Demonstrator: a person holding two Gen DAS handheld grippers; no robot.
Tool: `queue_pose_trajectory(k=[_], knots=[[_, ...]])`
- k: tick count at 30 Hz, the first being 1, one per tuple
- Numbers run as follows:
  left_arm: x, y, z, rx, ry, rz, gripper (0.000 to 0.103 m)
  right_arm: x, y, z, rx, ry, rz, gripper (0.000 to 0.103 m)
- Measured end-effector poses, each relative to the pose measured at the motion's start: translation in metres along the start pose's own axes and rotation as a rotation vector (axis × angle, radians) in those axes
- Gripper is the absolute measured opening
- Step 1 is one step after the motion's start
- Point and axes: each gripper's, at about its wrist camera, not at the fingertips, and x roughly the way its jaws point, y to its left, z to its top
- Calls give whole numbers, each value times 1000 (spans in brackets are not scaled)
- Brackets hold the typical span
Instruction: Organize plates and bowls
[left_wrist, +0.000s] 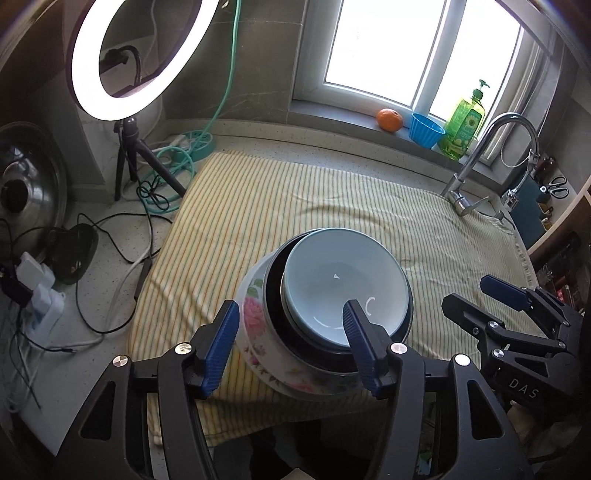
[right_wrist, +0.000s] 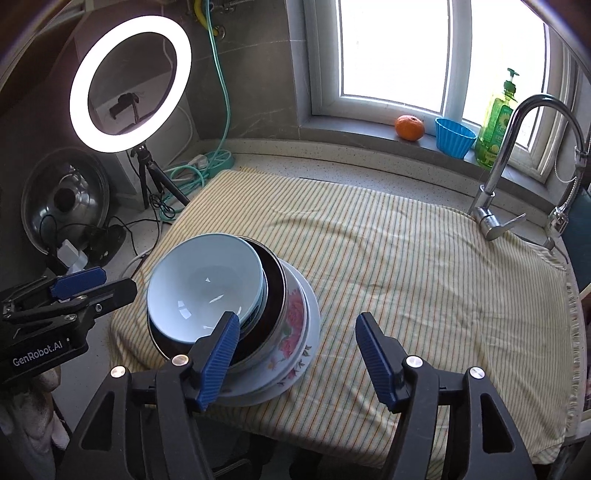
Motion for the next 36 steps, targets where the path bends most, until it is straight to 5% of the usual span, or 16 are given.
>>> queue_pose_trajectory(k=[36], knots=[[-10,-4,1,1,-22,29,60,-8,-17,0,39,-22,-17,68]])
